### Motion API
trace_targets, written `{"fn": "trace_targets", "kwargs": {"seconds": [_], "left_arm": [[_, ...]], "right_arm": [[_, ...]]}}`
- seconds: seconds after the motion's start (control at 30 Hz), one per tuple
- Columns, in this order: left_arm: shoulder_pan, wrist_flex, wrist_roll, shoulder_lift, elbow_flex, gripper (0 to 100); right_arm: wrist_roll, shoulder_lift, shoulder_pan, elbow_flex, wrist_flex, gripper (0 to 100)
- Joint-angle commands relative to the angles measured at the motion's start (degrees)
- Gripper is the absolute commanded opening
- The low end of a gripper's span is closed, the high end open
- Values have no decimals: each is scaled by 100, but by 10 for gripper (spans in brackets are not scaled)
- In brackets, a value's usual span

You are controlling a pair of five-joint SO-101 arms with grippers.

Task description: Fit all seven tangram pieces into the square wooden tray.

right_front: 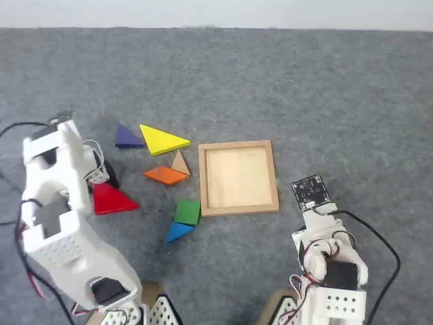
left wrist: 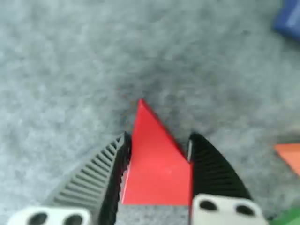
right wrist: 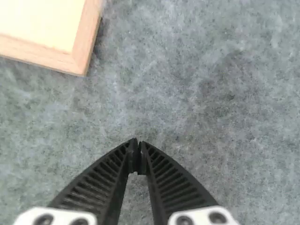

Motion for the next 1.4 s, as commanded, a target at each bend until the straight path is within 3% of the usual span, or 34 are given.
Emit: {"fn": "trace_targets", "kwargs": {"seconds": [0.0, 0.4, 0.57, 0.77, 0.93, 1.17, 1.37], "left_arm": [[141, 149, -316, 229, -154, 174], [1679, 1002, -1301, 229, -1051, 130], [2259, 1451, -2207, 229, -1965, 126], [2382, 1811, -2523, -510, -2571, 148], [2057, 1495, -2004, -2338, -936, 170], [1670, -818, -1451, -5530, 3486, 175], [1556, -782, -1081, -5697, 4347, 311]], "right_arm": [[44, -92, -31, 97, 13, 8], [44, -92, -31, 97, 13, 8], [44, -92, -22, 97, 13, 8], [44, -92, -22, 97, 13, 8], [44, -92, -31, 97, 13, 8], [44, -92, -31, 97, 13, 8], [44, -92, -31, 97, 13, 8]]}}
